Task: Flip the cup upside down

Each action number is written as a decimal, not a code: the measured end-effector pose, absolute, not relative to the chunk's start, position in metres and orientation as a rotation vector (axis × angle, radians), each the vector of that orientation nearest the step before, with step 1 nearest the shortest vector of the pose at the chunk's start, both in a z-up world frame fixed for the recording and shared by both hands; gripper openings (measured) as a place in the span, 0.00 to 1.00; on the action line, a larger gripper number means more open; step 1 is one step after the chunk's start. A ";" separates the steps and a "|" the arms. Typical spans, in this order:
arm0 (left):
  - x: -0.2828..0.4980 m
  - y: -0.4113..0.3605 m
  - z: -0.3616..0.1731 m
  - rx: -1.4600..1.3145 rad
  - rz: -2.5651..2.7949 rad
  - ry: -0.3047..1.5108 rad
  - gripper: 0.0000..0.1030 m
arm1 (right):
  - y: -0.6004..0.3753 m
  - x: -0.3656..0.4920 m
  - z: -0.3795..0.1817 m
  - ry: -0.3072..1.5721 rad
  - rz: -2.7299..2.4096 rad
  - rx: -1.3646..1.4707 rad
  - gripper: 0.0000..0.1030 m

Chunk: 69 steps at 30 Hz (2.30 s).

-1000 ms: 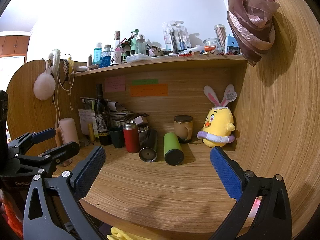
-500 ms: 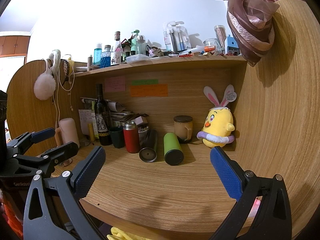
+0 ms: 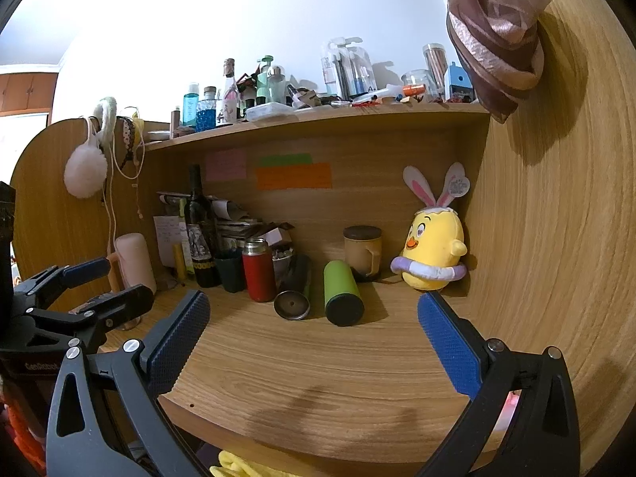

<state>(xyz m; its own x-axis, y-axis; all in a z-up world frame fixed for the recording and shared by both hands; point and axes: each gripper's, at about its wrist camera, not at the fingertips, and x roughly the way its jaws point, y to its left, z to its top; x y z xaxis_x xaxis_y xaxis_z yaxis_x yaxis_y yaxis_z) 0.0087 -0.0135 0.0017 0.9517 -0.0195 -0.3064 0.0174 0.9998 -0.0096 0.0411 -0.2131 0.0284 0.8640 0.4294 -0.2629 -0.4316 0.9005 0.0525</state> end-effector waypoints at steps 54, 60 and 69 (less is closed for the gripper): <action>0.301 -0.084 -0.077 -0.102 -0.160 0.950 0.64 | -0.258 0.159 -0.052 0.570 0.393 0.102 1.00; 0.239 -0.070 -0.084 -0.080 -0.226 0.946 0.63 | -0.252 0.137 -0.051 0.562 0.422 0.083 1.00; 0.143 -0.049 -0.080 -0.068 -0.216 0.912 0.63 | -0.241 0.098 -0.045 0.514 0.442 0.030 1.00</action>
